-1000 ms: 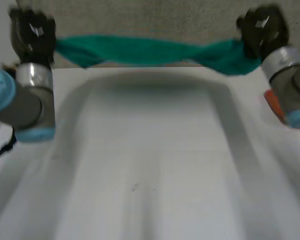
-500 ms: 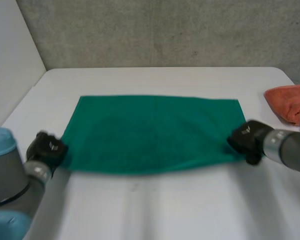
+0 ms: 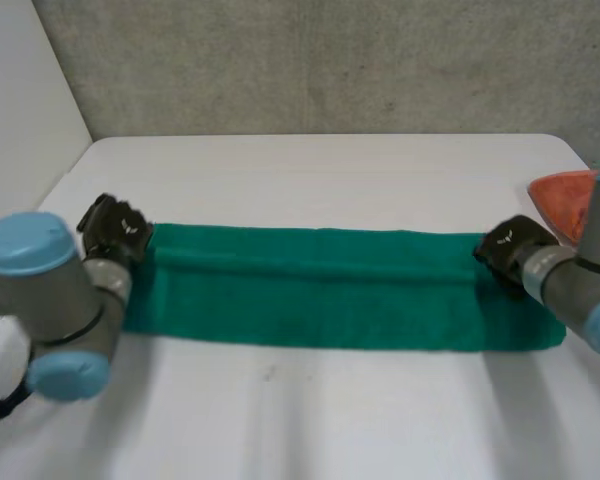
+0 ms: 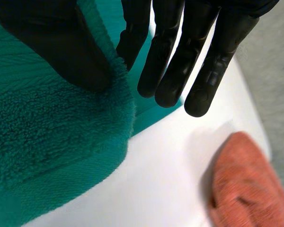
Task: Fold the laundry.
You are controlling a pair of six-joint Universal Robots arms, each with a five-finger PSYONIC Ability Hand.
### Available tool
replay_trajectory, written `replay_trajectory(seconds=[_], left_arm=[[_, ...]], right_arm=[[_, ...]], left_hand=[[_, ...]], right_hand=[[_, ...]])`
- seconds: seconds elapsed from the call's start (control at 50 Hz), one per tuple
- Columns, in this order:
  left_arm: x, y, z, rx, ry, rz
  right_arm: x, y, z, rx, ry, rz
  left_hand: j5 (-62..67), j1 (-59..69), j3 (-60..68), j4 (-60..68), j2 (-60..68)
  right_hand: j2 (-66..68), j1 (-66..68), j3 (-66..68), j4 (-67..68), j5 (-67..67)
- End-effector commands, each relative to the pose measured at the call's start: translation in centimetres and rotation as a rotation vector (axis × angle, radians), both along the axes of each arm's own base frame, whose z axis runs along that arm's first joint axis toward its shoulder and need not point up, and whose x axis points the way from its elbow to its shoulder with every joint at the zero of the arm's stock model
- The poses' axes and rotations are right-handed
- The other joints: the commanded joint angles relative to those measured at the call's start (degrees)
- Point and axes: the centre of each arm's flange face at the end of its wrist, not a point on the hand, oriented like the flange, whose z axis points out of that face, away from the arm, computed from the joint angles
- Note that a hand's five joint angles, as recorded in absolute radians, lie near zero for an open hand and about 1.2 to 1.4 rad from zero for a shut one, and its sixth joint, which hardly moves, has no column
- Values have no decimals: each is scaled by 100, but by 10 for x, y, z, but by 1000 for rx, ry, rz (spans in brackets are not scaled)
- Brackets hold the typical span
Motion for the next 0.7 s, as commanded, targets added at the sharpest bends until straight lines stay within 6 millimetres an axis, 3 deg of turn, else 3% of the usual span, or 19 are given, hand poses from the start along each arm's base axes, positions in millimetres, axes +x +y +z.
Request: replay_trajectory(seconds=[0.02,0.2,0.36,0.38,0.4,0.42,0.44,0.54,0.58,0.7], left_arm=[[-35,-54,-31,-69,14,-21],[-55,-94,-35,-241,47,-21],[-61,-104,-45,-268,10,-22],[-62,-103,-47,-262,9,-26],[-65,-100,-49,-257,5,-34],[-68,-98,-50,-256,5,-43],[-69,-97,-51,-253,6,-46],[-75,-92,-46,-268,17,-59],[-79,-89,-39,-276,23,-68],[-74,-77,-15,-286,32,-66]], right_arm=[[23,-39,-14,-196,-25,11],[36,-71,-32,-277,-42,8],[39,-91,-37,-360,-55,-12],[39,-91,-37,-360,-56,-14],[39,-92,-36,-368,-62,-17],[39,-92,-35,-373,-65,-18],[40,-92,-34,-380,-72,-18],[39,-94,-5,-427,-157,-47],[36,-91,22,-456,-233,-67],[30,-75,72,-487,-390,-89]], left_hand=[[1378,1513,1175,1119,1159],[1378,1513,1175,1119,1159],[1378,1513,1175,1119,1159],[448,583,245,189,228],[-4873,-4739,-5076,-5133,-5093],[-5622,-5487,-5825,-5881,-5841],[-5237,-5103,-5440,-5497,-5457],[-5622,-5487,-5825,-5881,-5841],[-5622,-5487,-5825,-5881,-5841],[-5622,-5487,-5825,-5881,-5841]], right_hand=[[1271,2393,1240,1194,1342],[1271,2393,1240,1194,1342],[877,1999,846,800,949],[-842,280,-873,-919,-771],[-4123,-3001,-4154,-4200,-4052],[-5729,-4607,-5760,-5806,-5658],[-5729,-4607,-5760,-5806,-5658],[-5729,-4607,-5760,-5806,-5658],[-5729,-4607,-5760,-5806,-5658],[-5729,-4607,-5760,-5806,-5658]])
